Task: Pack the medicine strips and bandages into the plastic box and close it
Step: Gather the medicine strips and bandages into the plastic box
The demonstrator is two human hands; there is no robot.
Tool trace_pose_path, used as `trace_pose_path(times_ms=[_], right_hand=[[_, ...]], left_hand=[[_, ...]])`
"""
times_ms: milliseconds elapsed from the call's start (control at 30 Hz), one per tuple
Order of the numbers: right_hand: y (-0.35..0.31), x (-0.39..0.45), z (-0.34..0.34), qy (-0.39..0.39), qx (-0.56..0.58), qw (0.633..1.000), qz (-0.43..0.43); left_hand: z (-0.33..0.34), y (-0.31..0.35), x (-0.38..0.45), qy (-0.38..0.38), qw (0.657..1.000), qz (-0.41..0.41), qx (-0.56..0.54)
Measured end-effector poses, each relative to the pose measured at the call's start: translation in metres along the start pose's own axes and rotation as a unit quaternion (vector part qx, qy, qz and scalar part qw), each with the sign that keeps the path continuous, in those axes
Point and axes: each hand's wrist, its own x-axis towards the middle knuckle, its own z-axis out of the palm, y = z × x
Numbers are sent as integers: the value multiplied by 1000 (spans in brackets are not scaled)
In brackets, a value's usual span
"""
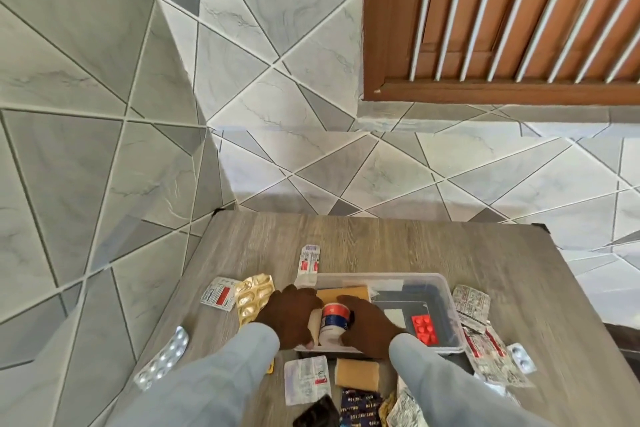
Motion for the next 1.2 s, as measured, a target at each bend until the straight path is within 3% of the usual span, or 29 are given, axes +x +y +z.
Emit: trace_pose_path(times_ms=[333,500,700,933,1100,1200], right_hand=[[-25,-22,30,112,-22,993,35],[-34,-39,33,121,-42,989,74],[-29,-76,45,242,-29,967,76],[-11,-94,52,299,-22,952,53],[20,-97,60,178,-85,975,101],[33,-94,57,125,-109,982,88]], left_hand=[[37,-27,-9,18,983,102,154],[47,-45,-10,-2,984,126,130],[50,-55,-8,13,980,154,121],[50,-47,-5,13,982,145,120],[48,-37,3,-4,988,100,120],[45,-28,3,14,992,81,93]])
